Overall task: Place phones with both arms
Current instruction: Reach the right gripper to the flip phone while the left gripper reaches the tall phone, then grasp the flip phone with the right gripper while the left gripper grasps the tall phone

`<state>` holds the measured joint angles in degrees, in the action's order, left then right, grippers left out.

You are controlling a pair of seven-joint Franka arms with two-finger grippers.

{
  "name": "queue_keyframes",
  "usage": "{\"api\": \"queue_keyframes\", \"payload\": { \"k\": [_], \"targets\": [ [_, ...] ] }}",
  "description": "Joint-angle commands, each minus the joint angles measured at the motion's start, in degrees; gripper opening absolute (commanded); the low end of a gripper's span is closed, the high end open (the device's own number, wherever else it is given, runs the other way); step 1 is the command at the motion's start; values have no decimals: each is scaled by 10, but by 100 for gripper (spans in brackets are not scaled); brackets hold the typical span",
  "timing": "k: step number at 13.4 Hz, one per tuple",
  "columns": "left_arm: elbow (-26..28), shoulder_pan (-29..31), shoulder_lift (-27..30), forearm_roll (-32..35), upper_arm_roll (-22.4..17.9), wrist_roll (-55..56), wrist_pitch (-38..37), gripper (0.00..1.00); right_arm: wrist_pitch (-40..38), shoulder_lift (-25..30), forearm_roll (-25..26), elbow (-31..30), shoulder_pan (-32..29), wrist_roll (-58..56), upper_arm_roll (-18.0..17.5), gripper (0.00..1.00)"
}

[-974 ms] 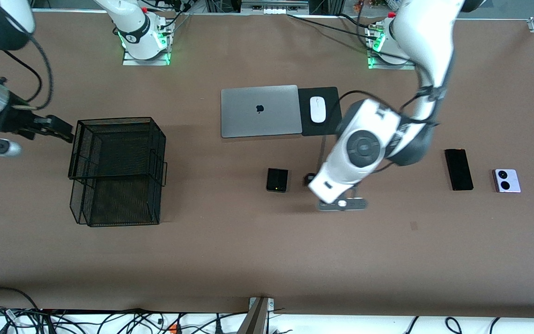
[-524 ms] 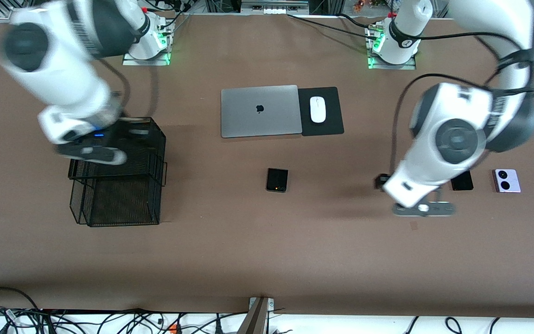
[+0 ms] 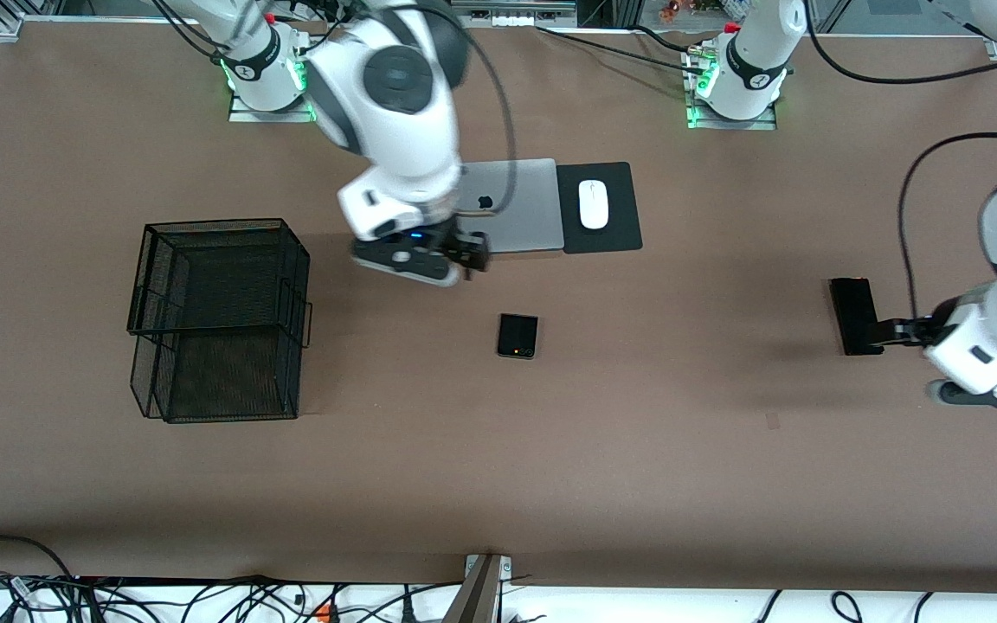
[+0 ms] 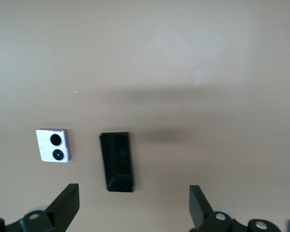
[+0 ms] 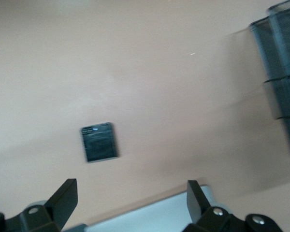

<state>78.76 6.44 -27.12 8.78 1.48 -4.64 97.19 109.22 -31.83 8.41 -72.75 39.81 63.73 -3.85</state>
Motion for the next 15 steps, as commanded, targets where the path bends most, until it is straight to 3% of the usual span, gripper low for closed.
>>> {"api": "queue_keyframes", "payload": {
  "k": [1, 4, 7, 9, 12, 15],
  "targets": [
    [66, 50, 7, -2, 12, -75, 71, 100, 0, -117, 26, 130, 35, 64, 11, 100],
    [155, 79, 24, -3, 17, -82, 152, 100, 63, -170, 29, 136, 45, 111, 15, 100],
    [279, 93, 56, -3, 17, -83, 277, 100, 113, -213, 34, 136, 85, 136, 61, 100],
    [354, 96, 66, -3, 16, -96, 368, 100, 141, -233, 33, 135, 86, 136, 63, 100],
    [408, 121, 49, -2, 16, -121, 461, 100, 171, -259, 40, 132, 86, 114, 64, 100],
    [418, 132, 24, -2, 17, -123, 465, 100, 174, -263, 41, 116, 84, 49, 63, 100]
  ]
}}
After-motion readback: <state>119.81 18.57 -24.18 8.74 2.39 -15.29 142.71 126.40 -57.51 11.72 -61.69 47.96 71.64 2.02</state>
